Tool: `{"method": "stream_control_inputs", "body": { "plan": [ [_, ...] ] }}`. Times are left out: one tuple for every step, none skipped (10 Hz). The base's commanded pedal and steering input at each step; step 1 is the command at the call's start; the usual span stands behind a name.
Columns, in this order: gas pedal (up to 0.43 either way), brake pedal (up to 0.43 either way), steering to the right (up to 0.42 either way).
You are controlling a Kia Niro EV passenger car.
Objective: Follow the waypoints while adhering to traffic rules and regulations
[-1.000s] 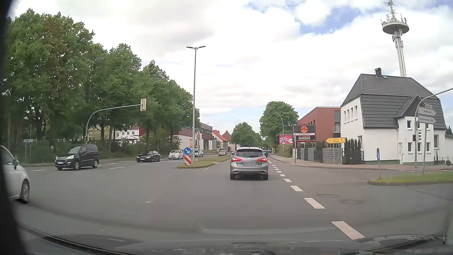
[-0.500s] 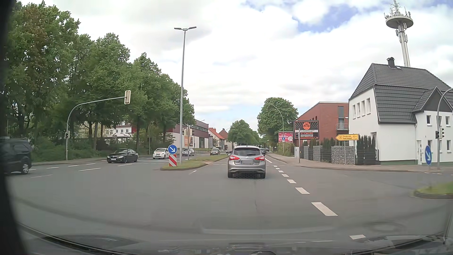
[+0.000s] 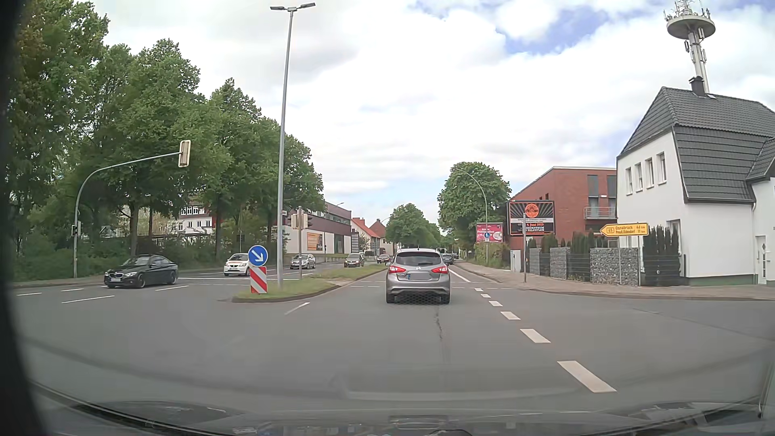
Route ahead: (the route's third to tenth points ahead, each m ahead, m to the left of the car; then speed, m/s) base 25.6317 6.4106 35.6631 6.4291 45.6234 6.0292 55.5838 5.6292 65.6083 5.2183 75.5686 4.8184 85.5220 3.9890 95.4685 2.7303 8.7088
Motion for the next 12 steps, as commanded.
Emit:
{"method": "stream_control_inputs", "body": {
  "plan": [
    [0.197, 0.000, 0.003],
    [0.189, 0.000, 0.000],
    [0.189, 0.000, 0.000],
    [0.197, 0.000, 0.000],
    [0.197, 0.000, 0.000],
    [0.197, 0.000, 0.000],
    [0.197, 0.000, 0.000],
    [0.197, 0.000, 0.000],
    [0.197, 0.000, 0.000],
    [0.197, 0.000, 0.000],
    [0.197, 0.000, 0.000],
    [0.197, 0.000, 0.000]
  ]
}}
